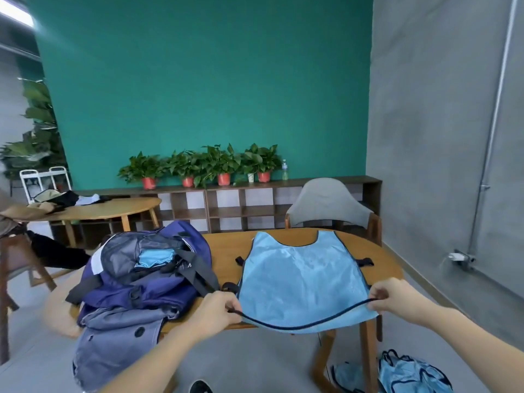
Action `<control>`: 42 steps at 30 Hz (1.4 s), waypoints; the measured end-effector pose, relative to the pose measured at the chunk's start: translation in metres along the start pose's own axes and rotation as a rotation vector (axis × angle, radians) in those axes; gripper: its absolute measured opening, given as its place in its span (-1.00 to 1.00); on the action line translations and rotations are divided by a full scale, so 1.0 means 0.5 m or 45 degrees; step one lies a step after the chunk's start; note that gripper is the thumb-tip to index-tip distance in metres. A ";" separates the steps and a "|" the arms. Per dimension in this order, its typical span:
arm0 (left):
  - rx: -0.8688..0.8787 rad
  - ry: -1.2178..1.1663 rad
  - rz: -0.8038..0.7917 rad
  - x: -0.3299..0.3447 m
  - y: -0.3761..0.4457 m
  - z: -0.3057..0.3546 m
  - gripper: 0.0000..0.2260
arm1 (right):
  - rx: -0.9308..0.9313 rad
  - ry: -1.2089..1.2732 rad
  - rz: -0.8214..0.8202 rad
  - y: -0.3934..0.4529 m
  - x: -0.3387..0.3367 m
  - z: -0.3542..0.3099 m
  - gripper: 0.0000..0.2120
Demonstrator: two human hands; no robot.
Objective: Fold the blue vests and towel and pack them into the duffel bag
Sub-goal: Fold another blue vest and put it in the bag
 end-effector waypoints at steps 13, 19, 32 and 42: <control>0.130 -0.277 0.220 -0.103 0.190 0.066 -0.95 | 0.039 0.222 0.219 0.138 -0.138 -0.029 -0.88; 0.091 -0.226 0.375 -0.129 0.381 0.043 -0.86 | 0.117 0.210 0.264 0.335 -0.160 0.003 -0.89; 0.110 0.402 -0.166 0.149 0.450 -0.006 -0.48 | 0.104 -0.342 -0.064 0.469 0.146 0.018 -0.22; -0.151 0.665 -0.370 0.188 0.349 -0.004 -0.21 | 0.084 -0.417 -0.119 0.393 0.174 0.056 -0.03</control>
Point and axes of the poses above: each hand's wrist, its own y-axis towards the middle knuckle, its own x-axis out of the palm, z = x × y, the point moved 5 cm from there along y, towards the middle knuckle, and after that the axes turned 4 degrees about -z, right-handed, at the moved point
